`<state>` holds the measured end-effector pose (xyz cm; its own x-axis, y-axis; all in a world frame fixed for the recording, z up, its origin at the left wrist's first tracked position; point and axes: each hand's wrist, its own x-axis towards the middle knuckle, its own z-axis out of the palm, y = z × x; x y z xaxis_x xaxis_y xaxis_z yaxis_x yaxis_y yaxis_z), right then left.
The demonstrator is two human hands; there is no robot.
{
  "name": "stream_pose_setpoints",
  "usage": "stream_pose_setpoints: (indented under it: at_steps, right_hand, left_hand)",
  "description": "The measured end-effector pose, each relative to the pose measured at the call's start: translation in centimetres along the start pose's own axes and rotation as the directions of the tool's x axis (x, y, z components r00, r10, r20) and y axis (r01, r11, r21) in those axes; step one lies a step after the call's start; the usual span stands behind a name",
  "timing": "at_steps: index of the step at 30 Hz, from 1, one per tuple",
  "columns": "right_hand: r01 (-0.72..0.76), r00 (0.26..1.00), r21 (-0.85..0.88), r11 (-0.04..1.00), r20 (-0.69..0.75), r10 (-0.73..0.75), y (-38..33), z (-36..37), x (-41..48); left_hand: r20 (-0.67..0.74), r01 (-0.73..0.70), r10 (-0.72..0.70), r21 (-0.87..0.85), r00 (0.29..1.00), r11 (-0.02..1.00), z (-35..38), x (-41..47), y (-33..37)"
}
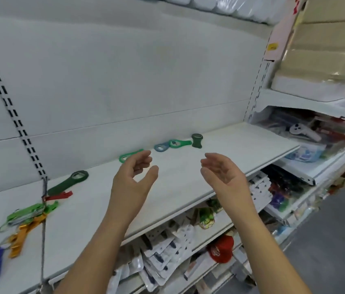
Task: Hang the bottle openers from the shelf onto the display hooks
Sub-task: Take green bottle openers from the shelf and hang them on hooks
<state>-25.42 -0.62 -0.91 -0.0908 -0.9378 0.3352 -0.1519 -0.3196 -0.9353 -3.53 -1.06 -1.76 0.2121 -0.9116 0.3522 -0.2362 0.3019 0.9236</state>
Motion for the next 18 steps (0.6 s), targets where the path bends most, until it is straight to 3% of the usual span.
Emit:
stream_pose_setpoints:
  at_steps: [10, 15, 18]
  right_hand:
    - [0.016, 0.965, 0.026, 1.000, 0.261, -0.022, 6.1, -3.0, 14.6]
    - [0.031, 0.916, -0.164, 0.986, 0.399, 0.037, 8.5, -2.1, 21.3]
    - [0.112, 0.867, -0.365, 0.924, 0.490, 0.088, 9.2, -1.0, 24.5]
  left_hand:
    - [-0.208, 0.110, -0.065, 0.213, 0.976, 0.971, 5.6, 6.6, -1.8]
    - [-0.259, 0.254, -0.157, 0.402, 0.953, 0.880, 5.6, 10.2, -3.3]
    - [-0.252, 0.304, -0.199, 0.505, 0.947, 0.808, 5.4, 11.6, -4.4]
